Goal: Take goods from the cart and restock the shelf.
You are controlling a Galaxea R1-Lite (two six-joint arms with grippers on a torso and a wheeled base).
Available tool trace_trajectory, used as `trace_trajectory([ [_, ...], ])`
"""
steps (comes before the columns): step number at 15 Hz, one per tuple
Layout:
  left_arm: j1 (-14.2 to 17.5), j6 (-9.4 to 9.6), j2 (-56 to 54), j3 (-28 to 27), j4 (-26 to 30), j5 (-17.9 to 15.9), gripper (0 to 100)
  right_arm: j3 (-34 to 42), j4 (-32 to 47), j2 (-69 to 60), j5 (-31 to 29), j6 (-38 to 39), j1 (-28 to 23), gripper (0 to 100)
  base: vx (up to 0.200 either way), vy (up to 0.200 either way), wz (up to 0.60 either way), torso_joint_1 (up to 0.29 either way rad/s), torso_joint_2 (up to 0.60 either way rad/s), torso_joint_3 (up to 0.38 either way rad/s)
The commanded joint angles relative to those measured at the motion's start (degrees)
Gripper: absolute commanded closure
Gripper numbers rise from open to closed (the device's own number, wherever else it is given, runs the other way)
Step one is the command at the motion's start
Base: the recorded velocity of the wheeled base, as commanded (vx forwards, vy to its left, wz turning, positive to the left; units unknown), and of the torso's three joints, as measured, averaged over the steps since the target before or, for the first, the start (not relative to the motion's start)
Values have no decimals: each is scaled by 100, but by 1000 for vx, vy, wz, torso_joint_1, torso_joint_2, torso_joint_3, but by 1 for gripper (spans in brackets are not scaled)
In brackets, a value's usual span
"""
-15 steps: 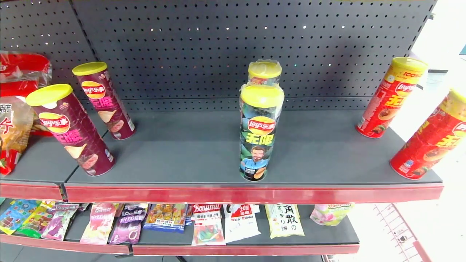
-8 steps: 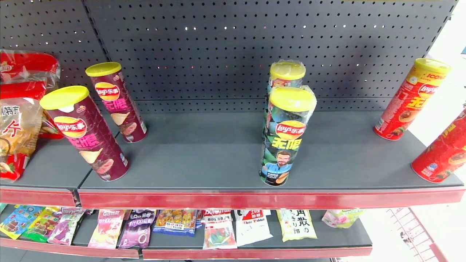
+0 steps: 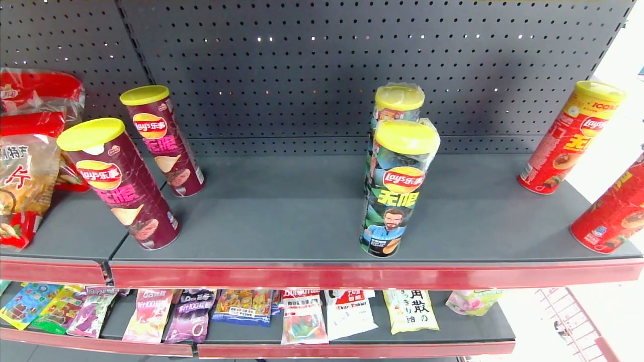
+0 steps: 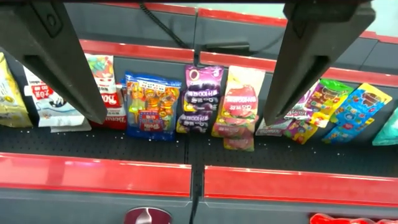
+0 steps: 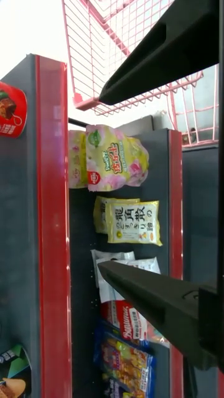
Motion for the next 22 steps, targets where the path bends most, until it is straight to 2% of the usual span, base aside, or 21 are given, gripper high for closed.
trace_trajectory([
  [1,2,-2,22,0,2,2,0,0,-1,-2,-9,2,2,0,0,0,0,0,0,0],
  [13,-7,7,13,0,2,-7,0,0,-1,-2,0,20,2,0,0,0,0,0,0,0],
  [14,-77,7,84,0,2,-16,0,0,-1,-2,0,20,2,0,0,0,0,0,0,0],
  [17,-1044,15,163,0,2,-16,0,0,-9,-2,0,37,2,0,0,0,0,0,0,0],
  [18,-1220,15,84,0,2,-16,0,0,-9,-2,0,37,2,0,0,0,0,0,0,0],
  [19,-1316,15,31,0,2,-16,0,0,-9,-2,0,37,2,0,0,0,0,0,0,0],
  [22,-1325,7,22,0,2,-16,0,0,-1,-2,0,11,2,0,0,0,0,0,0,0],
])
